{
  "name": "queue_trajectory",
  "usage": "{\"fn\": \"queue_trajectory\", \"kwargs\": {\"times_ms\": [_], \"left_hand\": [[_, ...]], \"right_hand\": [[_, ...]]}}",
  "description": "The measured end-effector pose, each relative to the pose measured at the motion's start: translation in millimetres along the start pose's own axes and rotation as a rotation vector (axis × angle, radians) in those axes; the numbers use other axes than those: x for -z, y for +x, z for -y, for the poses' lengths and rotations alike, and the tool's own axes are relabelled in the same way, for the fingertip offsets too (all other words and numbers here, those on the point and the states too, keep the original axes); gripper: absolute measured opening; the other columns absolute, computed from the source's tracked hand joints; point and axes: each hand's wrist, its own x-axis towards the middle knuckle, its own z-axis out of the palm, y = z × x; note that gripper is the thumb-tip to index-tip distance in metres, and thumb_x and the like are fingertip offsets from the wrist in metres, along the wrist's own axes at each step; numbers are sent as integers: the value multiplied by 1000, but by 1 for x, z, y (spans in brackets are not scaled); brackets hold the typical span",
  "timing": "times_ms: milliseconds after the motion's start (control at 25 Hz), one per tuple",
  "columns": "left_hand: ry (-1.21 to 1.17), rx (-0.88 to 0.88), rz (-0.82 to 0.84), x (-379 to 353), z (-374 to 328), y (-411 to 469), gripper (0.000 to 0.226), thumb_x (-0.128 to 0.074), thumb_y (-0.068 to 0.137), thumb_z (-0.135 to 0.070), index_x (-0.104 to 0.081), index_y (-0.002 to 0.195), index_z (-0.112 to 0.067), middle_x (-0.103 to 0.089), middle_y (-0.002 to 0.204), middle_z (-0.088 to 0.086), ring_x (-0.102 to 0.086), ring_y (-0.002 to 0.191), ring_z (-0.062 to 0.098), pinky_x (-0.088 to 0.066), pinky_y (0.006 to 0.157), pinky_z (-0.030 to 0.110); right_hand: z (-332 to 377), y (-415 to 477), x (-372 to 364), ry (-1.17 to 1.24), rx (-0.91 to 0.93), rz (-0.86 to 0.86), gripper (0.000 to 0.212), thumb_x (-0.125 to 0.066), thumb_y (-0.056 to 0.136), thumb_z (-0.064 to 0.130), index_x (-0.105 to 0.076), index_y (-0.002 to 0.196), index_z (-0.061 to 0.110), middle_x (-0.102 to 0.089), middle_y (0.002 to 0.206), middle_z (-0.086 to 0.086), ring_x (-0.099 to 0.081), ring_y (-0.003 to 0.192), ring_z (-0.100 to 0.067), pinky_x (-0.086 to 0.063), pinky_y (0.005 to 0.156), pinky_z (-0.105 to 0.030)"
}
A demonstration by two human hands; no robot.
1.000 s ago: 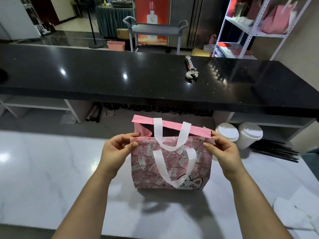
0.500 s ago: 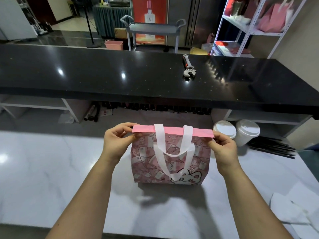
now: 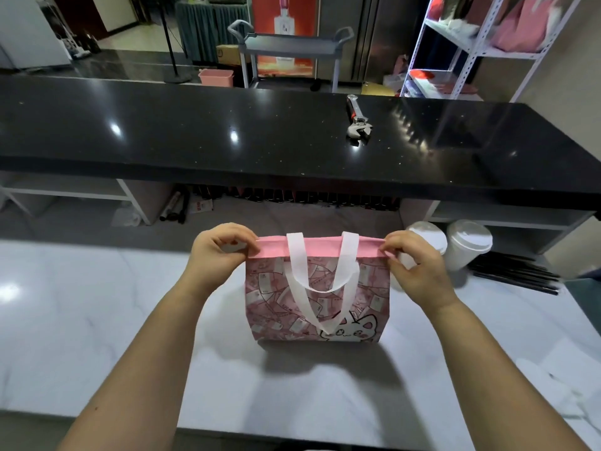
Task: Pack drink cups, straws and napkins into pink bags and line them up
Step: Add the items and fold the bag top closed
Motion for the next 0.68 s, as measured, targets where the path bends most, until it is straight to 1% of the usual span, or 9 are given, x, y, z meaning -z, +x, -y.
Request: {"fn": "queue_trajectory", "kwargs": {"times_ms": [80, 160, 240, 280, 320, 400, 480, 560, 680], "left_hand": [[210, -87, 39, 12, -2, -4, 32, -78, 68, 11, -75, 77, -19, -71, 89, -4, -66, 86, 7, -53, 80, 21], [332, -156, 66, 21, -6, -10, 22, -86, 68, -10, -75, 84, -21, -72, 96, -9, -66, 94, 5, -53, 86, 24], [371, -230, 50, 14, -11, -12, 20, -86, 69, -22, -72, 84, -19, -71, 95, -11, -66, 93, 6, -53, 85, 31], [413, -260, 25, 6, -14, -11, 20, -85, 71, -22, -70, 84, -18, -70, 91, -11, -66, 89, 8, -53, 82, 38], [470, -269, -1, -3, -17, -10, 21, -84, 72, -22, -69, 86, -18, -70, 89, -11, -65, 85, 11, -51, 80, 43], [585, -257, -31, -15, -18, -8, 24, -82, 74, -21, -69, 94, -20, -69, 91, -11, -64, 87, 15, -48, 81, 46], [689, -305, -56, -18, -14, -10, 20, -78, 77, -15, -70, 93, -21, -69, 90, -10, -63, 87, 17, -41, 82, 40], [725, -340, -89, -17, -11, -12, 15, -75, 77, -6, -70, 85, -17, -68, 82, -7, -63, 79, 19, -31, 80, 33], [736, -344, -100, -17, -12, -13, 13, -69, 77, -2, -70, 82, -14, -69, 79, -5, -63, 74, 20, -29, 80, 32]], "right_hand": [[3, 1, 10, -29, 5, 33, 18, -75, 77, 0, -70, 92, 8, -64, 100, -3, -61, 96, -12, -47, 87, -18], [13, 1, 14, -47, -7, 29, 16, -75, 78, 12, -71, 93, 7, -66, 101, -2, -62, 95, -12, -49, 87, -23], [27, 3, 11, -26, -91, 14, 21, -73, 79, 13, -67, 99, 9, -65, 96, 4, -60, 91, 0, -48, 83, -14], [33, 6, 8, -25, -160, 30, 27, -74, 80, 11, -65, 105, 12, -63, 96, 7, -58, 91, 4, -46, 82, -9], [39, 9, 4, -65, -222, 68, 32, -74, 81, 10, -64, 110, 16, -62, 98, 10, -56, 91, 5, -44, 82, -8], [44, 15, -3, -239, -293, 163, 26, -67, 86, 11, -65, 109, 22, -60, 100, 12, -51, 91, -1, -43, 81, -17], [47, 18, -8, -327, -314, 198, 16, -60, 88, 10, -65, 97, 22, -58, 93, 11, -47, 86, -7, -38, 72, -20], [50, 20, -10, -349, -304, 164, 15, -57, 88, 5, -63, 86, 18, -58, 85, 7, -47, 79, -10, -36, 64, -19], [48, 16, -10, -335, -241, 120, 14, -59, 82, -5, -65, 80, 8, -61, 79, 0, -50, 75, -16, -39, 66, -24]]}}
